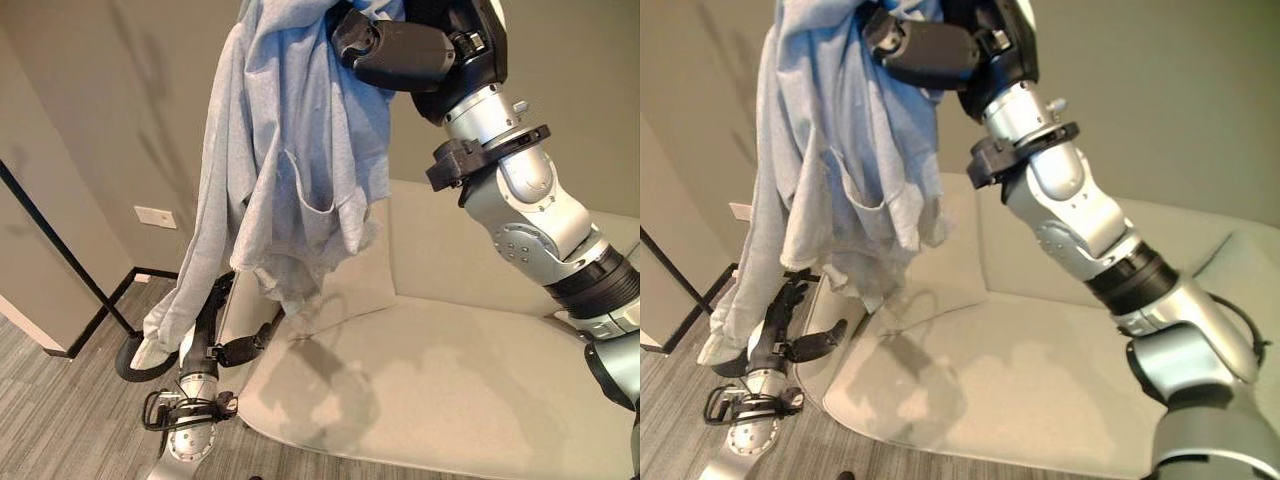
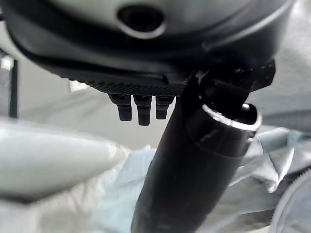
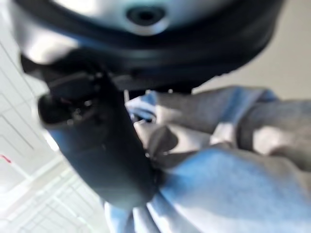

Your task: Hang the clothes on the sofa on the clothes rack.

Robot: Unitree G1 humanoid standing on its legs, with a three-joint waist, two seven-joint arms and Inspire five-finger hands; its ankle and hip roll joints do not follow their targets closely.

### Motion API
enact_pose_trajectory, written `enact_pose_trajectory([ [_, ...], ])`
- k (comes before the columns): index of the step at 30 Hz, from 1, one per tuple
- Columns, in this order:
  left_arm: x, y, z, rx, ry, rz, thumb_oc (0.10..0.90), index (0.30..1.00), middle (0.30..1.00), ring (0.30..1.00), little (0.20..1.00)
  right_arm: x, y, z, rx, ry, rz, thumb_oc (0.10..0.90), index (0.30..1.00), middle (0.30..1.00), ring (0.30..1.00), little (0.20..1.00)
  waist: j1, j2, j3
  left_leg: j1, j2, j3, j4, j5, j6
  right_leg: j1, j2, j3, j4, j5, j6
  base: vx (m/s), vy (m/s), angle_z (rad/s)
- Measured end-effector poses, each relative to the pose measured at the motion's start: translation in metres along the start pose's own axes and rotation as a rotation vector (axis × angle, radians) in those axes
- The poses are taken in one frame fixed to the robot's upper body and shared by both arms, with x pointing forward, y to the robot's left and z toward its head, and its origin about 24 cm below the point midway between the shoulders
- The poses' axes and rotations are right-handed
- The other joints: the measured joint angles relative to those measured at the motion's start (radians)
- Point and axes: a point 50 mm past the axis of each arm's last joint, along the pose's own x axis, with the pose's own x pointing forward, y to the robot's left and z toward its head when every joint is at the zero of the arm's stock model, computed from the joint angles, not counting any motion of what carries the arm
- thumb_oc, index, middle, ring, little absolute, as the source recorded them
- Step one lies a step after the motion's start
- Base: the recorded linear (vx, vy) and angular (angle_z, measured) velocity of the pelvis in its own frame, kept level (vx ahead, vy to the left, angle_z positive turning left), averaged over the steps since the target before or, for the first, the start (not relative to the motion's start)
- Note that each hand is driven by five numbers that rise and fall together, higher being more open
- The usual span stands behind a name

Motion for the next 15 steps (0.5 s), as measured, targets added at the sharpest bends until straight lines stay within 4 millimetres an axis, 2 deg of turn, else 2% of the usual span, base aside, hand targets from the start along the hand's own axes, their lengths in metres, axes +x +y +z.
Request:
enact_pose_trajectory([
  [1, 0.009, -0.026, -0.010, -0.042, 0.051, -0.041, 0.800, 0.900, 0.900, 0.900, 0.900, 0.001, 0.015, -0.005, 0.055, 0.013, 0.040, 0.400, 0.300, 0.300, 0.300, 0.300, -0.012, -0.002, -0.001, 0.001, 0.000, -0.002, 0.000, 0.000, -0.001, -0.004, 0.001, 0.000, 0.000, -0.002, -0.001, 0.02, -0.013, -0.05],
  [2, 0.032, -0.054, -0.023, -0.006, 0.134, -0.104, 0.800, 0.900, 0.900, 0.900, 0.900, 0.001, 0.041, -0.004, 0.123, 0.002, 0.134, 0.400, 0.300, 0.300, 0.300, 0.300, -0.035, -0.008, -0.004, -0.004, 0.002, 0.004, 0.000, 0.000, 0.000, -0.008, 0.001, 0.002, 0.000, 0.001, -0.002, 0.00, -0.007, -0.11],
  [3, 0.036, -0.066, -0.022, -0.001, 0.144, -0.135, 0.800, 0.900, 0.900, 0.900, 0.900, 0.000, 0.053, 0.000, 0.141, -0.012, 0.185, 0.400, 0.300, 0.300, 0.300, 0.300, -0.064, -0.016, -0.007, -0.003, 0.002, 0.010, 0.000, 0.002, -0.001, -0.017, 0.000, 0.010, 0.000, 0.004, -0.002, -0.01, -0.006, -0.18],
  [4, 0.040, -0.074, -0.018, 0.003, 0.134, -0.153, 0.800, 0.900, 0.900, 0.900, 0.900, 0.000, 0.062, 0.001, 0.170, -0.025, 0.213, 0.400, 0.300, 0.300, 0.300, 0.300, -0.092, -0.021, -0.011, -0.003, 0.001, 0.013, 0.000, 0.001, -0.001, -0.019, -0.001, 0.014, 0.000, 0.004, -0.003, -0.02, -0.002, -0.15],
  [5, 0.053, -0.089, -0.004, -0.012, 0.100, -0.193, 0.800, 0.900, 0.900, 0.900, 0.900, 0.002, 0.073, 0.001, 0.217, -0.045, 0.233, 0.400, 0.300, 0.300, 0.300, 0.300, -0.110, -0.022, -0.012, -0.005, 0.001, 0.019, 0.000, 0.001, 0.000, -0.020, -0.002, 0.016, 0.001, 0.006, -0.003, -0.02, 0.003, -0.13],
  [7, 0.060, -0.112, 0.019, -0.076, 0.039, -0.256, 0.800, 0.900, 0.900, 0.900, 0.900, 0.002, 0.074, 0.001, 0.226, -0.048, 0.232, 0.400, 0.300, 0.300, 0.300, 0.300, -0.121, -0.022, -0.012, -0.006, 0.001, 0.023, 0.000, 0.000, 0.000, -0.023, -0.003, 0.020, 0.001, 0.007, -0.003, -0.01, 0.008, -0.08],
  [8, 0.061, -0.121, 0.027, -0.105, 0.026, -0.283, 0.400, 0.300, 0.300, 0.300, 0.300, 0.003, 0.072, 0.000, 0.224, -0.044, 0.221, 0.400, 0.300, 0.300, 0.300, 0.300, -0.122, -0.022, -0.012, -0.004, 0.001, 0.024, 0.000, 0.000, 0.001, -0.022, -0.002, 0.021, 0.001, 0.007, -0.003, 0.00, 0.007, -0.04],
  [11, 0.054, -0.139, 0.031, -0.153, 0.037, -0.350, 0.400, 0.300, 0.300, 0.300, 0.300, 0.004, 0.070, -0.002, 0.239, -0.033, 0.200, 0.400, 0.300, 0.300, 0.300, 0.300, -0.132, -0.020, -0.012, -0.003, 0.004, 0.028, 0.000, 0.000, 0.001, -0.026, 0.000, 0.033, 0.001, 0.006, -0.004, 0.00, 0.002, -0.08],
  [15, 0.049, -0.136, 0.011, -0.183, 0.154, -0.346, 0.400, 0.300, 0.300, 0.300, 0.300, 0.003, 0.067, -0.002, 0.234, -0.027, 0.191, 0.400, 0.300, 0.300, 0.300, 0.300, -0.143, -0.019, -0.012, 0.001, 0.009, 0.048, 0.000, 0.000, 0.001, -0.035, 0.002, 0.048, 0.001, 0.007, -0.004, 0.00, -0.006, -0.14],
])
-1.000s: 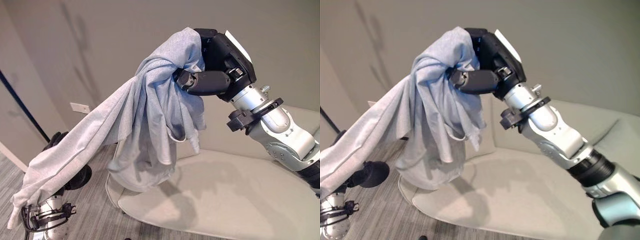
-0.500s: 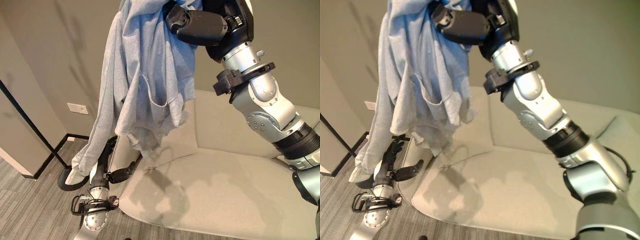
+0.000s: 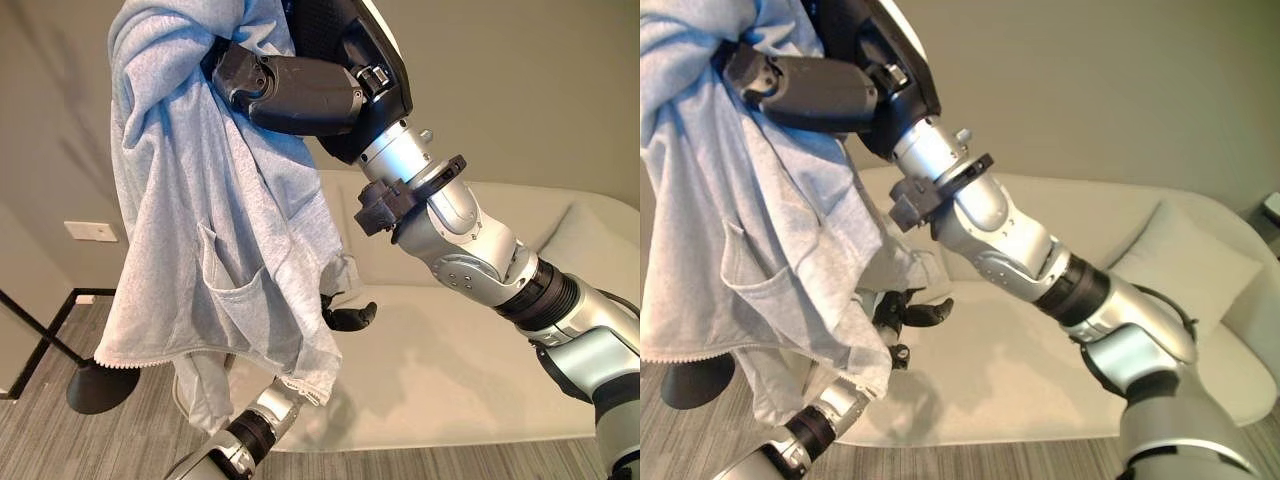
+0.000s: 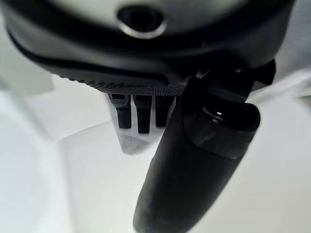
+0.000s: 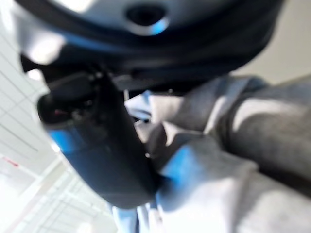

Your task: Hang the clothes on the sofa on the clothes rack.

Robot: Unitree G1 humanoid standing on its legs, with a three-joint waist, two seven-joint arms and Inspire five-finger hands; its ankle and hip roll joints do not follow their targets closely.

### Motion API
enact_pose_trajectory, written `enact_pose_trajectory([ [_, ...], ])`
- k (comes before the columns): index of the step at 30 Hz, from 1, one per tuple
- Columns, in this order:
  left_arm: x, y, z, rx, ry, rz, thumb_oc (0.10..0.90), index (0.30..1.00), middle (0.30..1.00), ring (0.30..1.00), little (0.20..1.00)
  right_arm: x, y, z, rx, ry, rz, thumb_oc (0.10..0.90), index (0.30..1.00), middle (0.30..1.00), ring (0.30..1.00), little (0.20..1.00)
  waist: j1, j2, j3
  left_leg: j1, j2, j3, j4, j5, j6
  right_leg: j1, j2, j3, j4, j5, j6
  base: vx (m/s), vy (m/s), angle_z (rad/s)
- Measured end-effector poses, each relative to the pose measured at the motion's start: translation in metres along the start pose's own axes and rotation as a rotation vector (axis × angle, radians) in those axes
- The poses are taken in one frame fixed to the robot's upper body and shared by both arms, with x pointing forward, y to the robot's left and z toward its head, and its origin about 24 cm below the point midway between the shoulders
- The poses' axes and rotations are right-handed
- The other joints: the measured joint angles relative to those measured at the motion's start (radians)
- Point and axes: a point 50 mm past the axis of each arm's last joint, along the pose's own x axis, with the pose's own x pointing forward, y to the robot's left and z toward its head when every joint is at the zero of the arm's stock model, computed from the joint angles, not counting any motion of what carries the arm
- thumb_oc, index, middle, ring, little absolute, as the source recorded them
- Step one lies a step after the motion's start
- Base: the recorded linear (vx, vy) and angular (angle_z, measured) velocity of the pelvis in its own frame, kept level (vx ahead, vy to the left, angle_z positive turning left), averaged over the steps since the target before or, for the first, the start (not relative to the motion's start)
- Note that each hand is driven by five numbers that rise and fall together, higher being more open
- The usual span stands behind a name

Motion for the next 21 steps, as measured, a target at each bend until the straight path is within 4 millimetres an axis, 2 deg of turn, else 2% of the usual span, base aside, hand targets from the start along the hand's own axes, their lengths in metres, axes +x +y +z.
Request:
enact_pose_trajectory([
  [3, -0.006, 0.018, -0.011, -0.029, 0.043, 0.069, 0.400, 0.300, 0.300, 0.300, 0.300, -0.003, -0.008, 0.003, -0.030, 0.008, -0.020, 0.400, 0.300, 0.300, 0.300, 0.300, 0.003, 0.004, 0.003, 0.001, 0.005, 0.000, 0.000, 0.000, 0.000, 0.001, 0.004, 0.001, 0.000, -0.001, -0.001, 0.00, -0.004, -0.01],
  [6, -0.016, 0.048, -0.019, -0.086, 0.066, 0.194, 0.400, 0.300, 0.300, 0.300, 0.300, -0.006, -0.012, 0.005, -0.053, 0.014, -0.035, 0.400, 0.300, 0.300, 0.300, 0.300, 0.008, 0.014, 0.009, 0.002, 0.006, 0.000, 0.000, 0.000, 0.000, 0.004, 0.006, -0.002, 0.000, 0.000, -0.001, 0.00, -0.036, 0.03],
  [8, -0.032, 0.067, -0.020, -0.136, 0.051, 0.257, 0.400, 0.300, 0.300, 0.300, 0.300, -0.014, -0.021, 0.007, -0.088, 0.033, -0.051, 0.400, 0.300, 0.300, 0.300, 0.300, 0.017, 0.015, 0.010, 0.002, 0.006, -0.002, 0.000, 0.000, 0.000, 0.006, 0.006, -0.004, 0.000, 0.000, -0.001, -0.01, -0.035, 0.02],
  [11, -0.056, 0.092, -0.021, -0.165, 0.028, 0.356, 0.400, 0.300, 0.300, 0.300, 0.300, -0.036, -0.041, 0.009, -0.138, 0.073, -0.120, 0.400, 0.300, 0.300, 0.300, 0.300, 0.057, 0.020, 0.013, 0.003, 0.007, -0.003, 0.000, 0.000, 0.000, 0.008, 0.007, -0.006, -0.001, -0.001, -0.002, -0.02, -0.035, 0.02],
  [14, -0.081, 0.127, -0.025, -0.151, 0.032, 0.504, 0.400, 0.300, 0.300, 0.300, 0.300, -0.051, -0.052, 0.006, -0.176, 0.126, -0.151, 0.400, 0.300, 0.300, 0.300, 0.300, 0.071, 0.040, 0.027, 0.012, 0.007, -0.011, 0.000, 0.000, 0.000, 0.021, 0.008, -0.008, -0.001, -0.001, -0.002, -0.01, -0.036, 0.05],
  [18, -0.115, 0.170, -0.021, -0.039, 0.003, 0.681, 0.400, 0.300, 0.300, 0.300, 0.300, -0.073, -0.057, 0.002, -0.203, 0.202, -0.132, 0.400, 0.300, 0.300, 0.300, 0.300, 0.102, 0.054, 0.034, 0.027, 0.009, -0.009, 0.000, -0.001, 0.000, 0.035, 0.009, -0.006, 0.000, -0.002, -0.003, -0.02, -0.052, -0.03],
  [19, -0.135, 0.189, -0.012, 0.087, -0.027, 0.748, 0.400, 0.300, 0.300, 0.300, 0.300, -0.086, -0.054, 0.000, -0.197, 0.235, -0.105, 0.400, 0.300, 0.300, 0.300, 0.300, 0.116, 0.054, 0.034, 0.042, 0.010, -0.004, 0.000, -0.004, 0.001, 0.045, 0.009, -0.001, 0.000, -0.005, -0.004, -0.06, -0.114, -0.01],
  [21, -0.144, 0.207, -0.001, 0.241, -0.061, 0.818, 0.400, 0.300, 0.300, 0.300, 0.300, -0.093, -0.055, -0.002, -0.201, 0.264, -0.077, 0.400, 0.300, 0.300, 0.300, 0.300, 0.125, 0.064, 0.041, 0.056, 0.011, -0.015, 0.000, -0.004, 0.001, 0.067, 0.012, -0.008, 0.000, -0.009, -0.004, -0.07, -0.125, 0.11],
])
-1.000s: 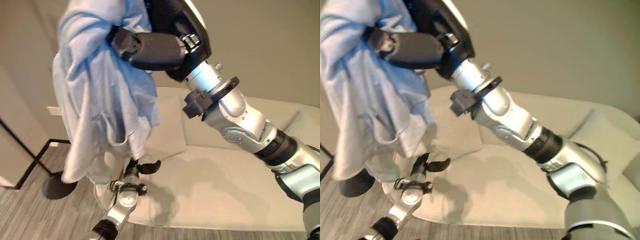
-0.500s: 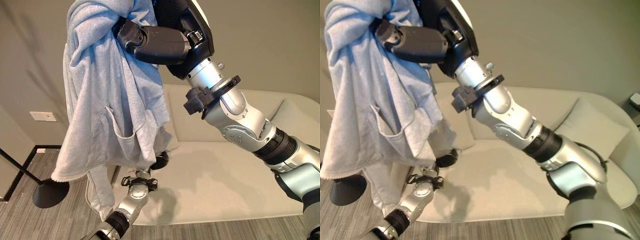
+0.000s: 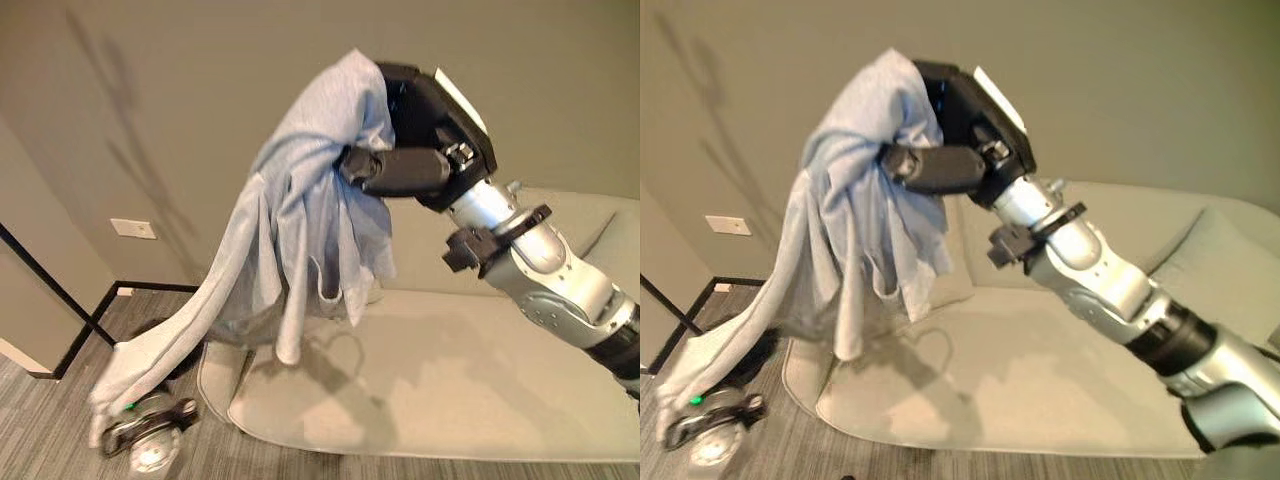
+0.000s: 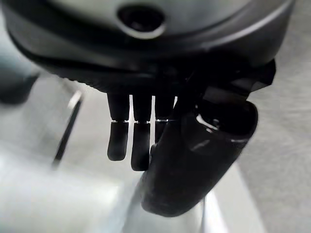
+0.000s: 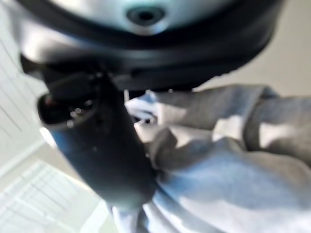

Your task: Hang the clothes on the sofa on the clothes rack.

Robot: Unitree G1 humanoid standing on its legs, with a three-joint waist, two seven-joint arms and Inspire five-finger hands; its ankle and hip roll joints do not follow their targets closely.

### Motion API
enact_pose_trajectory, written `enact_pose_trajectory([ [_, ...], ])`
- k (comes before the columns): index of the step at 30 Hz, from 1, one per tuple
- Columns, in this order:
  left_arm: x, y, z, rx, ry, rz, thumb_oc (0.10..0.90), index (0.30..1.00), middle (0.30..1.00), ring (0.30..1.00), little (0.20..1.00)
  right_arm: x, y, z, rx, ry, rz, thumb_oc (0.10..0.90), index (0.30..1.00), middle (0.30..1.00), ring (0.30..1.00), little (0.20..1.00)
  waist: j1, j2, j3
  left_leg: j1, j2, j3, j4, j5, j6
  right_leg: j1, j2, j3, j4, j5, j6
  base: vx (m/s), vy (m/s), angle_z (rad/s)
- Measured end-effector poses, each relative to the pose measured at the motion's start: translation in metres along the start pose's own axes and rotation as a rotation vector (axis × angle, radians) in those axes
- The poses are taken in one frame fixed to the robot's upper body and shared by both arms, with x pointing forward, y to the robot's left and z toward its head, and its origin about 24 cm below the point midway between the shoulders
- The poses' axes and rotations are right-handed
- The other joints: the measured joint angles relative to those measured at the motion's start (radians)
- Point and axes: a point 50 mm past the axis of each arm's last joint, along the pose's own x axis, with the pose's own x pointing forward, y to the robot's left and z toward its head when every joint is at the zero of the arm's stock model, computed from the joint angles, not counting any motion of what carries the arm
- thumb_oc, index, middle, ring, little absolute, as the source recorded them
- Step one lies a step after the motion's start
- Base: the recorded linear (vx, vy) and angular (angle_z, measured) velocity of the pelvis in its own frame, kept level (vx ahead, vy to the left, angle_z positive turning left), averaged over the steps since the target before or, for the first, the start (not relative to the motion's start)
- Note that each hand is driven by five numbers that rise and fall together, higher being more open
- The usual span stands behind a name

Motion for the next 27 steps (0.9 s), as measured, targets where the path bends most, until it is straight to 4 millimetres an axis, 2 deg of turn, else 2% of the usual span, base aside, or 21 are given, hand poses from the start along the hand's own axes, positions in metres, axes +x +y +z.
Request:
enact_pose_trajectory([
  [2, 0.012, 0.017, 0.013, 0.143, -0.108, 0.015, 0.400, 0.300, 0.300, 0.300, 0.300, -0.008, -0.002, -0.002, 0.014, 0.001, 0.002, 0.400, 0.300, 0.300, 0.300, 0.300, 0.017, 0.002, 0.001, 0.000, 0.007, -0.017, 0.005, 0.002, -0.003, 0.007, 0.008, -0.008, 0.009, -0.010, -0.006, -0.11, -0.125, 0.19],
  [5, 0.031, 0.055, 0.056, 0.330, -0.335, 0.111, 0.400, 0.300, 0.300, 0.300, 0.300, -0.021, -0.007, -0.001, 0.047, -0.026, -0.020, 0.400, 0.300, 0.300, 0.300, 0.300, 0.039, 0.012, 0.026, -0.027, 0.034, -0.067, 0.048, -0.005, -0.016, -0.011, 0.022, -0.044, 0.096, -0.063, -0.021, -0.19, -0.124, 0.35],
  [8, 0.036, 0.071, 0.097, 0.375, -0.521, 0.206, 0.400, 0.300, 0.300, 0.300, 0.300, -0.026, -0.010, 0.002, 0.044, -0.040, -0.012, 0.400, 0.300, 0.300, 0.300, 0.300, 0.078, 0.028, 0.038, -0.094, 0.057, -0.136, 0.082, 0.010, -0.047, -0.055, 0.047, -0.088, 0.164, -0.102, -0.040, -0.20, -0.073, 0.54],
  [10, 0.036, 0.069, 0.114, 0.356, -0.606, 0.235, 0.400, 0.300, 0.300, 0.300, 0.300, -0.026, -0.009, 0.009, 0.029, -0.071, 0.000, 0.400, 0.300, 0.300, 0.300, 0.300, 0.138, 0.067, 0.077, -0.157, 0.084, -0.184, 0.107, 0.038, -0.078, -0.102, 0.074, -0.126, 0.215, -0.133, -0.061, -0.41, -0.052, 0.56],
  [11, 0.036, 0.066, 0.121, 0.353, -0.636, 0.229, 0.400, 0.300, 0.300, 0.300, 0.300, -0.026, -0.009, 0.013, 0.020, -0.092, 0.004, 0.400, 0.300, 0.300, 0.300, 0.300, 0.154, 0.065, 0.096, -0.199, 0.087, -0.206, 0.130, 0.065, -0.119, -0.138, 0.070, -0.141, 0.258, -0.153, -0.074, -0.32, -0.018, 0.88],
  [12, 0.036, 0.061, 0.127, 0.337, -0.670, 0.224, 0.400, 0.300, 0.300, 0.300, 0.300, -0.027, -0.010, 0.016, 0.001, -0.108, -0.001, 0.400, 0.300, 0.300, 0.300, 0.300, 0.144, 0.067, 0.122, -0.249, 0.065, -0.214, 0.090, 0.181, -0.164, -0.157, 0.070, -0.188, 0.290, -0.156, -0.092, -0.24, 0.021, 1.52],
  [13, 0.034, 0.057, 0.131, 0.317, -0.690, 0.217, 0.400, 0.300, 0.300, 0.300, 0.300, -0.029, -0.012, 0.018, -0.024, -0.108, -0.004, 0.400, 0.300, 0.300, 0.300, 0.300, 0.119, 0.063, 0.130, -0.275, 0.057, -0.210, 0.029, 0.258, -0.118, -0.167, 0.049, -0.248, 0.285, -0.166, -0.115, -0.29, 0.094, 1.36],
  [14, 0.032, 0.055, 0.132, 0.308, -0.710, 0.218, 0.400, 0.300, 0.300, 0.300, 0.300, -0.033, -0.012, 0.013, -0.018, -0.099, -0.016, 0.400, 0.300, 0.300, 0.300, 0.300, 0.164, 0.046, 0.136, -0.265, 0.063, -0.155, 0.065, 0.189, -0.098, -0.192, 0.037, -0.254, 0.279, -0.151, -0.140, -0.37, 0.165, 0.78],
  [15, 0.032, 0.056, 0.132, 0.299, -0.711, 0.231, 0.400, 0.300, 0.300, 0.300, 0.300, -0.037, -0.011, 0.006, 0.004, -0.082, -0.025, 0.400, 0.300, 0.300, 0.300, 0.300, 0.176, 0.008, 0.136, -0.242, 0.064, -0.120, 0.111, 0.107, -0.080, -0.198, 0.013, -0.256, 0.258, -0.130, -0.152, -0.31, 0.240, 0.19],
  [16, 0.032, 0.054, 0.132, 0.283, -0.712, 0.243, 0.400, 0.300, 0.300, 0.300, 0.300, -0.042, -0.010, 0.002, 0.011, -0.069, -0.033, 0.400, 0.300, 0.300, 0.300, 0.300, 0.162, -0.021, 0.133, -0.225, 0.074, -0.103, 0.157, 0.061, -0.101, -0.196, 0.000, -0.274, 0.225, -0.093, -0.154, -0.12, 0.170, 0.43],
  [17, 0.031, 0.053, 0.131, 0.255, -0.707, 0.267, 0.400, 0.300, 0.300, 0.300, 0.300, -0.047, -0.008, -0.003, 0.029, -0.054, -0.042, 0.400, 0.300, 0.300, 0.300, 0.300, 0.125, -0.046, 0.135, -0.182, 0.106, -0.063, 0.210, 0.018, -0.121, -0.164, -0.009, -0.284, 0.179, -0.056, -0.151, -0.20, 0.362, 0.52],
  [18, 0.031, 0.052, 0.130, 0.241, -0.702, 0.276, 0.400, 0.300, 0.300, 0.300, 0.300, -0.049, -0.006, -0.005, 0.038, -0.048, -0.043, 0.400, 0.300, 0.300, 0.300, 0.300, 0.108, -0.050, 0.133, -0.148, 0.128, -0.049, 0.219, 0.005, -0.132, -0.152, -0.011, -0.286, 0.162, -0.043, -0.146, -0.15, 0.271, 0.61],
  [19, 0.031, 0.036, 0.120, 0.170, -0.675, 0.253, 0.400, 0.300, 0.300, 0.300, 0.300, -0.061, -0.005, -0.005, 0.052, -0.049, -0.065, 0.400, 0.300, 0.300, 0.300, 0.300, 0.039, -0.024, 0.115, 0.017, 0.216, -0.026, 0.187, -0.004, -0.164, -0.144, -0.032, -0.267, 0.174, -0.025, -0.106, -0.21, 0.601, 0.51],
  [20, 0.027, 0.015, 0.108, 0.096, -0.611, 0.228, 0.400, 0.300, 0.300, 0.300, 0.300, -0.071, -0.006, -0.005, 0.065, -0.052, -0.102, 0.400, 0.300, 0.300, 0.300, 0.300, -0.002, 0.019, 0.093, 0.115, 0.231, 0.001, 0.101, 0.129, -0.129, -0.190, -0.070, -0.257, 0.257, -0.031, -0.096, -0.10, 0.524, 0.69],
  [21, 0.027, 0.002, 0.104, 0.072, -0.579, 0.182, 0.400, 0.300, 0.300, 0.300, 0.300, -0.072, -0.007, -0.005, 0.062, -0.048, -0.112, 0.400, 0.300, 0.300, 0.300, 0.300, -0.070, 0.027, 0.093, 0.148, 0.202, 0.021, 0.027, 0.160, -0.162, -0.220, -0.119, -0.275, 0.302, -0.037, -0.073, -0.16, 0.731, 0.60],
  [22, 0.027, -0.013, 0.103, 0.049, -0.567, 0.132, 0.400, 0.300, 0.300, 0.300, 0.300, -0.075, -0.006, -0.009, 0.079, -0.050, -0.126, 0.400, 0.300, 0.300, 0.300, 0.300, -0.107, 0.027, 0.098, 0.130, 0.180, 0.024, 0.040, 0.080, -0.147, -0.258, -0.184, -0.243, 0.350, 0.002, -0.047, -0.15, 0.581, 0.69],
  [23, 0.025, -0.024, 0.103, 0.049, -0.568, 0.074, 0.400, 0.300, 0.300, 0.300, 0.300, -0.078, -0.001, -0.018, 0.145, -0.057, -0.166, 0.400, 0.300, 0.300, 0.300, 0.300, -0.132, -0.008, 0.103, 0.050, 0.167, 0.011, 0.170, -0.037, -0.154, -0.246, -0.214, -0.227, 0.308, 0.039, -0.054, -0.08, 0.488, 0.33],
  [24, 0.020, -0.034, 0.107, 0.035, -0.598, 0.018, 0.400, 0.300, 0.300, 0.300, 0.300, -0.078, 0.003, -0.025, 0.192, -0.065, -0.191, 0.400, 0.300, 0.300, 0.300, 0.300, -0.127, -0.009, 0.101, 0.002, 0.179, 0.019, 0.229, -0.137, -0.155, -0.231, -0.220, -0.218, 0.258, 0.074, -0.040, -0.01, 0.472, 0.22],
  [25, 0.012, -0.045, 0.110, 0.006, -0.615, -0.044, 0.400, 0.300, 0.300, 0.300, 0.300, -0.080, 0.004, -0.026, 0.194, -0.068, -0.201, 0.400, 0.300, 0.300, 0.300, 0.300, -0.125, 0.016, 0.093, 0.002, 0.188, 0.016, 0.095, -0.138, -0.150, -0.224, -0.228, -0.219, 0.235, 0.086, -0.021, 0.01, 0.459, -0.08],
  [26, 0.005, -0.053, 0.109, -0.008, -0.621, -0.090, 0.400, 0.300, 0.300, 0.300, 0.300, -0.084, 0.005, -0.027, 0.194, -0.068, -0.212, 0.400, 0.300, 0.300, 0.300, 0.300, -0.125, 0.039, 0.091, 0.024, 0.182, 0.009, 0.025, -0.091, -0.173, -0.224, -0.247, -0.202, 0.225, 0.118, 0.032, -0.03, 0.532, -0.02],
  [27, 0.004, -0.052, 0.101, 0.043, -0.611, -0.129, 0.400, 0.300, 0.300, 0.300, 0.300, -0.094, 0.017, -0.046, 0.284, -0.033, -0.265, 0.400, 0.300, 0.300, 0.300, 0.300, -0.117, -0.031, 0.083, 0.021, 0.087, 0.017, 0.042, -0.087, -0.135, -0.214, -0.326, -0.187, 0.180, 0.207, 0.034, -0.09, 0.508, 0.00],
])
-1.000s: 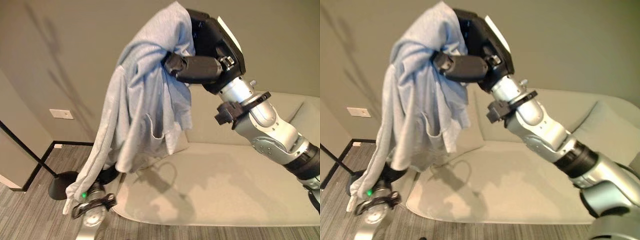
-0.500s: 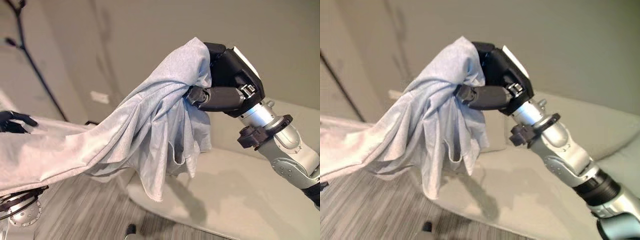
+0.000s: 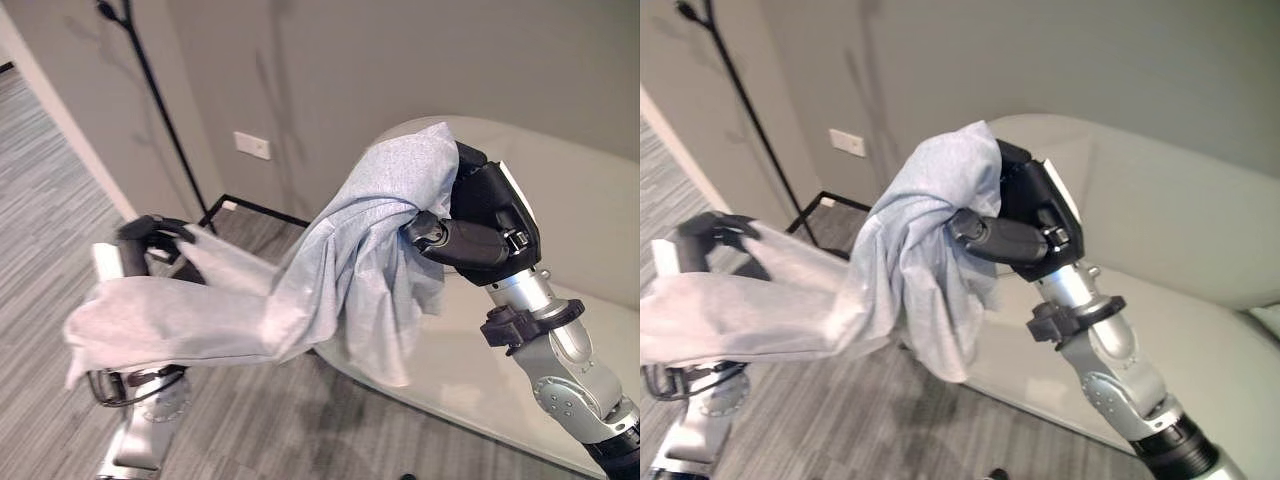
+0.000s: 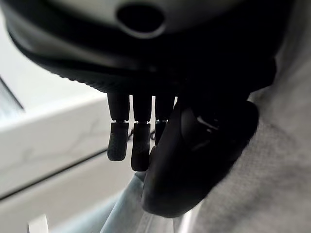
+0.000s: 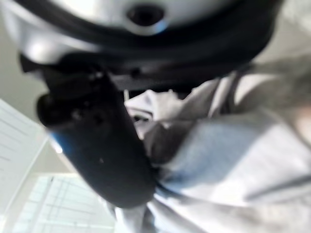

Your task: Hang the clothes on the sofa on the clothes rack.

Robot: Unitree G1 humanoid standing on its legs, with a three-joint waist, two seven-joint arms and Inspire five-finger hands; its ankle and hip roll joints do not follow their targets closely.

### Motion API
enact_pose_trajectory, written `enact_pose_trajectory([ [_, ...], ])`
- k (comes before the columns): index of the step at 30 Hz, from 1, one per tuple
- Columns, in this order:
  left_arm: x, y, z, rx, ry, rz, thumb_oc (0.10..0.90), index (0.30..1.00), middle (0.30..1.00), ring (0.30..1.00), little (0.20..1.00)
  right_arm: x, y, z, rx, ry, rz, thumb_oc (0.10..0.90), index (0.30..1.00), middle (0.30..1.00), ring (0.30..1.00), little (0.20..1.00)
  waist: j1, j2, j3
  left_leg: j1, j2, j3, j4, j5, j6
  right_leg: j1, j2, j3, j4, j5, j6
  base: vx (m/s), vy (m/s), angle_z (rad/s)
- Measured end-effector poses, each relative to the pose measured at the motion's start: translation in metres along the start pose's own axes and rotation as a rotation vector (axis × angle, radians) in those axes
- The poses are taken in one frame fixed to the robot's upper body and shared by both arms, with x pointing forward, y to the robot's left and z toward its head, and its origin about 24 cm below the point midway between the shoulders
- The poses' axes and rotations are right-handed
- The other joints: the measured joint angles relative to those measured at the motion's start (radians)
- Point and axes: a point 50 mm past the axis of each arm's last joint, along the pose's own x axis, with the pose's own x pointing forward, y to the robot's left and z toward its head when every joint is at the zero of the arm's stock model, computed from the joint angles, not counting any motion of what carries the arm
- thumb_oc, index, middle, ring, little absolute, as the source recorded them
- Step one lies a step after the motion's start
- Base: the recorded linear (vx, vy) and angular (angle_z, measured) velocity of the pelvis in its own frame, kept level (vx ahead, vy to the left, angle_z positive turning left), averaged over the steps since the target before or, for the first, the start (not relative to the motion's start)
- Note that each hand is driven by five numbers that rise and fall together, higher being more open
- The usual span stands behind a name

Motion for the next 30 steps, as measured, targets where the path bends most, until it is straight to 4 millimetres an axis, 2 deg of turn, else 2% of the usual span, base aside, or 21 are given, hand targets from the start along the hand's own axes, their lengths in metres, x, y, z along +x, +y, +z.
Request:
enact_pose_trajectory([
  [1, -0.002, -0.002, -0.004, 0.009, 0.018, -0.027, 0.400, 0.300, 0.300, 0.300, 0.300, -0.009, 0.000, -0.007, 0.005, 0.041, -0.019, 0.400, 0.300, 0.300, 0.300, 0.300, 0.008, -0.003, -0.001, -0.019, -0.031, -0.002, 0.049, -0.044, 0.022, -0.003, -0.025, -0.004, -0.008, 0.077, -0.040, -0.11, 0.473, 0.07],
  [2, -0.002, 0.000, -0.007, 0.030, 0.022, -0.051, 0.400, 0.300, 0.300, 0.300, 0.300, -0.017, 0.000, -0.013, -0.002, 0.067, -0.042, 0.400, 0.300, 0.300, 0.300, 0.300, 0.023, -0.020, 0.002, -0.039, -0.061, -0.005, 0.098, -0.059, 0.045, -0.011, -0.055, -0.005, -0.002, 0.143, -0.040, -0.13, 0.444, 0.15],
  [3, -0.001, 0.001, -0.007, 0.038, 0.018, -0.063, 0.400, 0.300, 0.300, 0.300, 0.300, -0.024, 0.000, -0.018, 0.000, 0.080, -0.069, 0.400, 0.300, 0.300, 0.300, 0.300, 0.031, -0.035, 0.000, -0.064, -0.077, -0.006, 0.142, -0.072, 0.065, -0.009, -0.073, -0.006, 0.002, 0.168, -0.040, -0.08, 0.277, 0.28],
  [4, 0.002, 0.003, -0.006, 0.047, 0.003, -0.071, 0.400, 0.300, 0.300, 0.300, 0.300, -0.031, 0.000, -0.021, 0.005, 0.086, -0.103, 0.400, 0.300, 0.300, 0.300, 0.300, 0.035, -0.050, 0.001, -0.103, -0.094, -0.017, 0.206, -0.096, 0.086, 0.002, -0.093, -0.021, -0.004, 0.195, -0.070, -0.07, 0.263, 0.68],
  [6, 0.010, 0.006, -0.003, 0.063, -0.037, -0.076, 0.400, 0.300, 0.300, 0.300, 0.300, -0.036, -0.003, -0.023, -0.020, 0.098, -0.138, 0.400, 0.300, 0.300, 0.300, 0.300, 0.013, -0.055, 0.001, -0.147, -0.122, -0.083, 0.241, -0.139, 0.099, 0.041, -0.119, -0.044, -0.002, 0.211, -0.084, -0.07, 0.294, 0.89],
  [7, 0.014, 0.009, -0.003, 0.079, -0.051, -0.069, 0.400, 0.300, 0.300, 0.300, 0.300, -0.035, -0.003, -0.023, -0.023, 0.078, -0.155, 0.400, 0.300, 0.300, 0.300, 0.300, 0.034, -0.078, 0.010, -0.174, -0.142, -0.085, 0.270, -0.139, 0.111, 0.020, -0.134, 0.014, 0.017, 0.235, -0.100, -0.04, 0.175, 0.82],
  [8, 0.017, 0.007, -0.002, 0.081, -0.064, -0.077, 0.400, 0.300, 0.300, 0.300, 0.300, -0.037, -0.005, -0.022, -0.023, 0.060, -0.189, 0.400, 0.300, 0.300, 0.300, 0.300, 0.025, -0.087, 0.016, -0.253, -0.158, -0.072, 0.358, -0.169, 0.163, 0.026, -0.140, 0.068, 0.013, 0.266, -0.136, -0.01, 0.424, 0.80],
  [9, 0.018, 0.006, 0.000, 0.076, -0.073, -0.078, 0.400, 0.300, 0.300, 0.300, 0.300, -0.037, -0.007, -0.021, -0.023, 0.047, -0.211, 0.400, 0.300, 0.300, 0.300, 0.300, 0.004, -0.071, 0.010, -0.254, -0.174, -0.111, 0.315, -0.174, 0.180, 0.021, -0.150, 0.094, 0.018, 0.274, -0.146, 0.04, 0.564, 0.74],
  [10, 0.017, 0.006, 0.000, 0.065, -0.066, -0.065, 0.400, 0.300, 0.300, 0.300, 0.300, -0.035, -0.008, -0.023, -0.032, 0.069, -0.203, 0.400, 0.300, 0.300, 0.300, 0.300, 0.011, -0.089, 0.019, -0.234, -0.196, -0.078, 0.261, -0.120, 0.182, -0.029, -0.123, 0.139, 0.055, 0.115, 0.015, 0.07, 0.798, 0.99],
  [11, 0.018, -0.007, -0.006, 0.001, 0.003, -0.016, 0.400, 0.300, 0.300, 0.300, 0.300, -0.051, -0.008, -0.010, -0.094, 0.103, -0.185, 0.400, 0.300, 0.300, 0.300, 0.300, -0.023, -0.018, 0.063, -0.202, -0.124, -0.170, 0.187, -0.069, 0.203, -0.059, 0.214, 0.387, 0.193, -0.285, -0.159, 0.10, 0.457, 0.66],
  [13, 0.009, -0.006, -0.010, -0.021, 0.049, -0.011, 0.400, 0.300, 0.300, 0.300, 0.300, -0.054, -0.008, -0.008, -0.118, 0.134, -0.146, 0.400, 0.300, 0.300, 0.300, 0.300, -0.040, -0.024, 0.061, -0.131, -0.095, -0.155, 0.087, -0.014, 0.172, -0.073, 0.373, 0.373, 0.140, -0.314, -0.127, 0.09, 0.234, 0.22],
  [14, 0.006, -0.004, -0.012, -0.006, 0.054, -0.039, 0.400, 0.300, 0.300, 0.300, 0.300, -0.053, -0.009, -0.006, -0.137, 0.140, -0.133, 0.400, 0.300, 0.300, 0.300, 0.300, -0.049, -0.044, 0.054, -0.102, -0.106, -0.154, 0.057, -0.006, 0.163, -0.067, 0.398, 0.333, 0.100, -0.307, -0.142, 0.13, 0.122, -0.11],
  [16, -0.003, -0.009, -0.012, -0.023, 0.073, -0.089, 0.400, 0.300, 0.300, 0.300, 0.300, -0.053, -0.013, -0.001, -0.156, 0.132, -0.138, 0.400, 0.300, 0.300, 0.300, 0.300, -0.077, -0.059, 0.050, -0.077, -0.137, -0.150, 0.056, -0.040, 0.168, -0.069, 0.388, 0.327, 0.101, -0.304, -0.116, 0.14, 0.121, -0.20],
  [17, -0.006, -0.015, -0.010, -0.043, 0.082, -0.106, 0.400, 0.300, 0.300, 0.300, 0.300, -0.051, -0.015, 0.002, -0.172, 0.130, -0.135, 0.400, 0.300, 0.300, 0.300, 0.300, -0.088, -0.048, 0.046, -0.093, -0.164, -0.146, 0.103, -0.073, 0.178, -0.076, 0.391, 0.359, 0.125, -0.309, -0.095, 0.11, 0.083, -0.21],
  [19, -0.003, -0.021, -0.008, -0.061, 0.072, -0.130, 0.400, 0.300, 0.300, 0.300, 0.300, -0.054, -0.017, 0.003, -0.178, 0.138, -0.141, 0.400, 0.300, 0.300, 0.300, 0.300, -0.134, -0.060, 0.042, -0.098, -0.172, -0.172, 0.097, -0.069, 0.173, -0.076, 0.398, 0.425, 0.155, -0.339, -0.051, 0.19, 0.074, 0.17],
  [21, 0.002, -0.025, -0.004, -0.075, 0.053, -0.136, 0.400, 0.300, 0.300, 0.300, 0.300, -0.055, -0.018, 0.003, -0.174, 0.141, -0.145, 0.400, 0.300, 0.300, 0.300, 0.300, -0.145, -0.075, 0.036, -0.092, -0.179, -0.171, 0.077, -0.057, 0.176, -0.080, 0.398, 0.450, 0.174, -0.340, -0.066, 0.14, 0.022, 0.33],
  [23, 0.008, -0.037, 0.003, -0.119, 0.038, -0.158, 0.400, 0.300, 0.300, 0.300, 0.300, -0.064, -0.021, 0.006, -0.181, 0.154, -0.181, 0.400, 0.300, 0.300, 0.300, 0.300, -0.195, -0.072, 0.033, -0.094, -0.196, -0.272, 0.074, -0.039, 0.181, -0.059, 0.405, 0.514, 0.184, -0.386, -0.069, 0.19, 0.004, 0.98],
  [24, 0.010, -0.034, 0.007, -0.126, 0.015, -0.150, 0.400, 0.300, 0.300, 0.300, 0.300, -0.065, -0.021, 0.005, -0.178, 0.152, -0.184, 0.400, 0.300, 0.300, 0.300, 0.300, -0.189, -0.082, 0.026, -0.092, -0.194, -0.272, 0.059, -0.036, 0.180, -0.061, 0.409, 0.519, 0.180, -0.402, -0.069, 0.20, 0.000, 0.63],
  [27, 0.010, -0.031, 0.010, -0.158, 0.019, -0.137, 0.400, 0.300, 0.300, 0.300, 0.300, -0.062, -0.022, 0.006, -0.187, 0.151, -0.159, 0.400, 0.300, 0.300, 0.300, 0.300, -0.162, -0.050, 0.012, -0.122, -0.182, -0.274, 0.112, -0.023, 0.166, -0.008, 0.424, 0.484, 0.115, -0.378, -0.108, 0.14, -0.011, 0.31],
  [29, 0.011, -0.028, 0.009, -0.142, 0.011, -0.148, 0.400, 0.300, 0.300, 0.300, 0.300, -0.053, -0.023, 0.005, -0.188, 0.132, -0.143, 0.400, 0.300, 0.300, 0.300, 0.300, -0.147, -0.051, 0.015, -0.238, -0.185, -0.232, 0.329, -0.031, 0.127, -0.020, 0.412, 0.462, 0.128, -0.392, -0.137, 0.08, -0.028, 0.29],
  [30, 0.010, -0.027, 0.007, -0.142, 0.023, -0.149, 0.400, 0.300, 0.300, 0.300, 0.300, -0.049, -0.023, 0.004, -0.190, 0.129, -0.136, 0.400, 0.300, 0.300, 0.300, 0.300, -0.127, -0.062, 0.015, -0.292, -0.173, -0.170, 0.417, 0.003, 0.110, -0.022, 0.403, 0.464, 0.126, -0.378, -0.154, 0.18, 0.020, -0.02],
])
